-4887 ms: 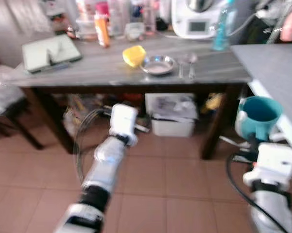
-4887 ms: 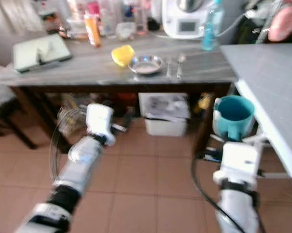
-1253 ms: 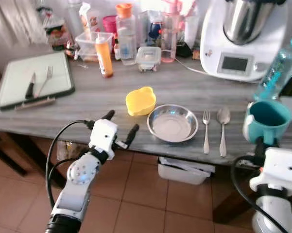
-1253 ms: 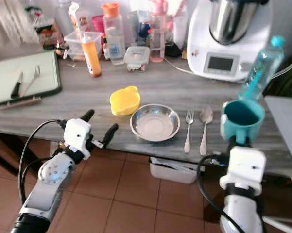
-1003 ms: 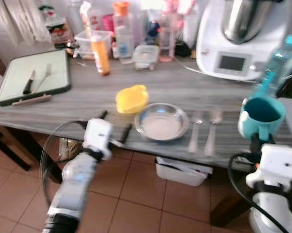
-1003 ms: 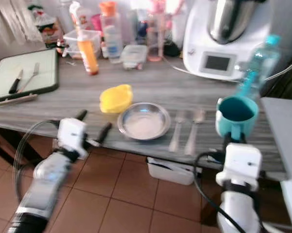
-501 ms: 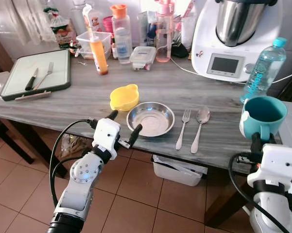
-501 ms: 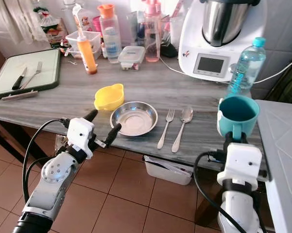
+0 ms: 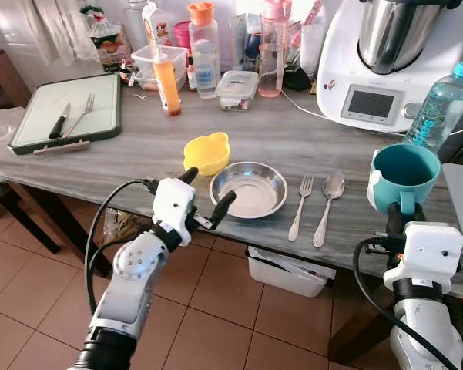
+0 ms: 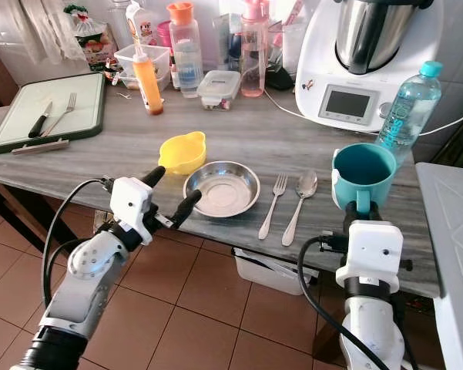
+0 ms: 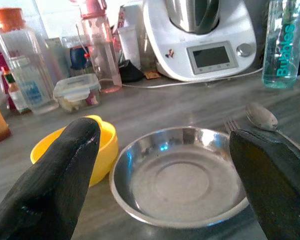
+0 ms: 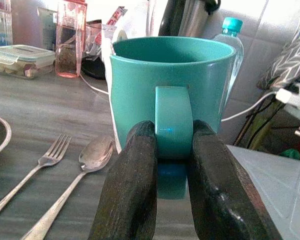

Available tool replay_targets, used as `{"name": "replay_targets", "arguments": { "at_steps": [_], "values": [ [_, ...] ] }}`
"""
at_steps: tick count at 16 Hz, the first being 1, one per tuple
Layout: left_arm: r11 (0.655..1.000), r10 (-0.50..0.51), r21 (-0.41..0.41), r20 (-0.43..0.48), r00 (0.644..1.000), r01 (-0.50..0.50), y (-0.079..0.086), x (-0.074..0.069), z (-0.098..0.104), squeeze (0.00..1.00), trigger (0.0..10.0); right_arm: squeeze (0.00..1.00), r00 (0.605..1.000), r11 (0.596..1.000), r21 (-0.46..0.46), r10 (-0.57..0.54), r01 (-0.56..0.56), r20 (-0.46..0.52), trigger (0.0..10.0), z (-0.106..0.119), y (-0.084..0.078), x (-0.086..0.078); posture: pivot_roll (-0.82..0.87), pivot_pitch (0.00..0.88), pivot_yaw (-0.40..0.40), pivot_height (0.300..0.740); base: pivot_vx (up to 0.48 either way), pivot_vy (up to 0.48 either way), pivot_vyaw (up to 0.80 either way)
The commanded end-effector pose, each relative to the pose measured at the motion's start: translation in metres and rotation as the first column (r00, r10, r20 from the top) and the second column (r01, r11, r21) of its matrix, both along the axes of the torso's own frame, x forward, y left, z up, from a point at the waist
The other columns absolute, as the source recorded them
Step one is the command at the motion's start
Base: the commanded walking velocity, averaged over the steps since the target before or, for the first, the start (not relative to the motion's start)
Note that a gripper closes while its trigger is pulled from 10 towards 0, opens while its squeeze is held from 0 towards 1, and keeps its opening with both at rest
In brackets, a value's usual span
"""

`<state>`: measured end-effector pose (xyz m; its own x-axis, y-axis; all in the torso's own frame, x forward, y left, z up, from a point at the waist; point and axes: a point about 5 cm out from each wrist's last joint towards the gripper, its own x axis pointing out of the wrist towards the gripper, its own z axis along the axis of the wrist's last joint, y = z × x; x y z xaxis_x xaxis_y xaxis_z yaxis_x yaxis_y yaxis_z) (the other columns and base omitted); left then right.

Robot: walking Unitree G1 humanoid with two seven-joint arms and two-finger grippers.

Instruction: Setting the table

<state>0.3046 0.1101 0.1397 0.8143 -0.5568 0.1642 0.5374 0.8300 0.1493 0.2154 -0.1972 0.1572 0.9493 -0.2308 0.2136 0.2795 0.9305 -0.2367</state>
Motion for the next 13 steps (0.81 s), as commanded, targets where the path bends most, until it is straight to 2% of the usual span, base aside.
{"name": "replay_targets", "arguments": {
  "at_steps": [1,6,13],
  "values": [
    [1.000,0.004,0.004,0.020,1.000,-0.004,-0.0001,0.0035,0.0041,0.00,10.0,0.00,0.999,1.000,-0.021,0.012,-0.011,0.032,10.0,0.0071,0.0014,0.0012,-0.05,0.033,0.049,0.740,0.000,0.000,0.00],
    [1.000,-0.014,0.002,0.033,0.999,0.014,-0.0061,0.0051,0.0043,0.00,10.0,0.00,0.998,0.998,-0.058,0.029,-0.026,0.048,10.0,0.0127,0.0042,0.0009,-0.07,0.022,0.050,0.740,0.000,0.000,0.00],
    [1.000,-0.015,0.009,0.020,1.000,0.014,-0.0046,0.0018,-0.0027,0.00,10.0,0.00,0.999,0.997,-0.071,0.031,-0.028,0.036,10.0,0.0108,0.0055,-0.0015,-0.07,0.034,0.048,0.740,0.035,0.000,0.00]
  ]
}}
